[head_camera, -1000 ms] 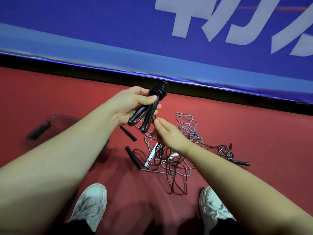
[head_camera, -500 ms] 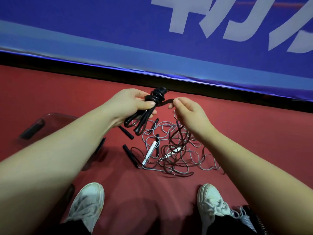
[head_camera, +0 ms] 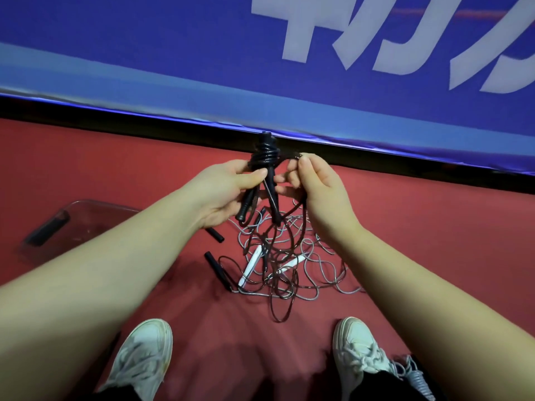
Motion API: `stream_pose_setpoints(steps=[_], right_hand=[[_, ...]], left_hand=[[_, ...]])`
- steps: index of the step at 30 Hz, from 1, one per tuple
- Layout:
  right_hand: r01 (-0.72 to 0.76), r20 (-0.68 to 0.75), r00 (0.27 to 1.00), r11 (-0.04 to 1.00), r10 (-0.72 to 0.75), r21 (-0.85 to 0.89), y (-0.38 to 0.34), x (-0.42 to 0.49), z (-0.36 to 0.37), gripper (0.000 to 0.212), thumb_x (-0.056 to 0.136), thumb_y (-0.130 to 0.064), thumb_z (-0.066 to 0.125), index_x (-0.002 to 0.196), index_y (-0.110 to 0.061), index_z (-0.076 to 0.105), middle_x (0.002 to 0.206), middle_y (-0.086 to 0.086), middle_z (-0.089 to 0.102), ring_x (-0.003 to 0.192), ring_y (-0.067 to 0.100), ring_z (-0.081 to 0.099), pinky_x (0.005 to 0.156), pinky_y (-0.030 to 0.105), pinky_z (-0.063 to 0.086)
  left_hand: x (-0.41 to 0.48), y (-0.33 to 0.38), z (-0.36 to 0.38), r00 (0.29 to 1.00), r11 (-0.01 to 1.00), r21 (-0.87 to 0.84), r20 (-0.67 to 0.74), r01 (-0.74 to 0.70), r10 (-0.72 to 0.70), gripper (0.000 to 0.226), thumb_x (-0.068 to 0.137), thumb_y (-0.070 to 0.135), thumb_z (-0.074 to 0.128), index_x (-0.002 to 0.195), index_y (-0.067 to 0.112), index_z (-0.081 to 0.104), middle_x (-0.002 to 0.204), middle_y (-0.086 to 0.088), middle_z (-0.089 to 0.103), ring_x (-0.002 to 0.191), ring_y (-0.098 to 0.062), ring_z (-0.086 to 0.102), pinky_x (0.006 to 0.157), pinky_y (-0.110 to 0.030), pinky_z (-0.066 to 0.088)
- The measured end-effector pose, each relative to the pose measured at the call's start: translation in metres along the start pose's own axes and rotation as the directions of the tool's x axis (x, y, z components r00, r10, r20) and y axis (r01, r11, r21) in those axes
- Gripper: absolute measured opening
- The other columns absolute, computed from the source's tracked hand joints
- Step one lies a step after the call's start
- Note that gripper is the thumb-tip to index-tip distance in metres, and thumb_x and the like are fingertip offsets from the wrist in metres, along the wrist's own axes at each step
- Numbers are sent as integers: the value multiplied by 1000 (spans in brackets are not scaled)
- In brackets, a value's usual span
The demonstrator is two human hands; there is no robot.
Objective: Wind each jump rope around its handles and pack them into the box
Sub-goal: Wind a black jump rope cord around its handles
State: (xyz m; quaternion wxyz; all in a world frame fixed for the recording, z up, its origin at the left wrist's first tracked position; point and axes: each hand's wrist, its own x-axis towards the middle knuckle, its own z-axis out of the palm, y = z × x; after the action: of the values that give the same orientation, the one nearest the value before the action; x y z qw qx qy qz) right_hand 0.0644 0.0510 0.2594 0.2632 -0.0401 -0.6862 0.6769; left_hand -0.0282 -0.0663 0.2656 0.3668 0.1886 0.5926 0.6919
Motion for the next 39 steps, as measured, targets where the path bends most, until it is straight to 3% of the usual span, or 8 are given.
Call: stream_pose_setpoints(steps=[6,12,20,25,28,33,36,39], right_hand=[[29,-15,999,978,-33,-208,8,-1,-2,31,103,-14,30,80,-19,50,62,-11,47,78,9,60,74,26,50],[-4,-96,995,959,-24,-282,8,-2,-11,31,103,-17,32,79,-21,50,64,-11,48,73,8,59,65,26,39],[-112,-7,993,935,116,-338,7,-9,-20,24,101,-13,36,97,-22,58,67,-5,48,51,7,36,49,16,29],[-193,35,972,869,234,-455,1,-11,-28,42,92,-49,45,133,-43,41,96,-3,65,90,12,65,78,28,49],[-120,67,983,865,174,-488,6,-7,-27,35,96,-44,39,129,-40,51,77,-17,56,60,-3,49,61,11,36],[96,97,994,799,-47,-594,12,-8,-28,17,100,-32,35,111,-38,46,78,-18,53,64,-5,50,63,13,37],[153,27,986,811,-167,-565,10,-5,-23,17,96,-29,34,93,-31,51,77,-14,53,70,-5,49,64,9,36],[142,-25,982,830,-185,-539,10,1,-20,22,97,-27,34,83,-28,51,74,-11,51,68,-2,46,62,11,35]], left_hand=[[7,6,-8,960,962,116,-111,-246,258,13,90,4,59,94,17,57,82,-6,68,76,-21,60,80,-37,49],[3,0,-13,889,611,679,141,-407,435,23,95,12,52,115,14,41,102,-5,66,92,-20,61,89,-37,47],[-4,1,-15,873,471,765,240,-440,425,19,96,14,50,107,18,35,75,10,62,69,-12,61,70,-34,46],[-8,0,-16,896,342,861,246,-377,370,26,91,19,59,107,22,38,103,1,66,91,-24,60,83,-39,47],[-10,1,-14,895,251,892,279,-376,348,30,90,23,60,113,19,42,101,0,65,91,-25,59,80,-41,47],[-12,1,-8,889,256,874,326,-413,320,27,89,24,62,108,19,43,109,1,65,96,-24,61,83,-40,48],[-12,-1,-4,887,439,782,312,-443,340,29,88,17,64,101,21,38,114,4,64,103,-14,62,90,-30,47],[-12,-2,0,906,589,692,266,-418,330,33,88,13,64,104,17,36,93,5,67,82,-12,65,80,-30,49]])
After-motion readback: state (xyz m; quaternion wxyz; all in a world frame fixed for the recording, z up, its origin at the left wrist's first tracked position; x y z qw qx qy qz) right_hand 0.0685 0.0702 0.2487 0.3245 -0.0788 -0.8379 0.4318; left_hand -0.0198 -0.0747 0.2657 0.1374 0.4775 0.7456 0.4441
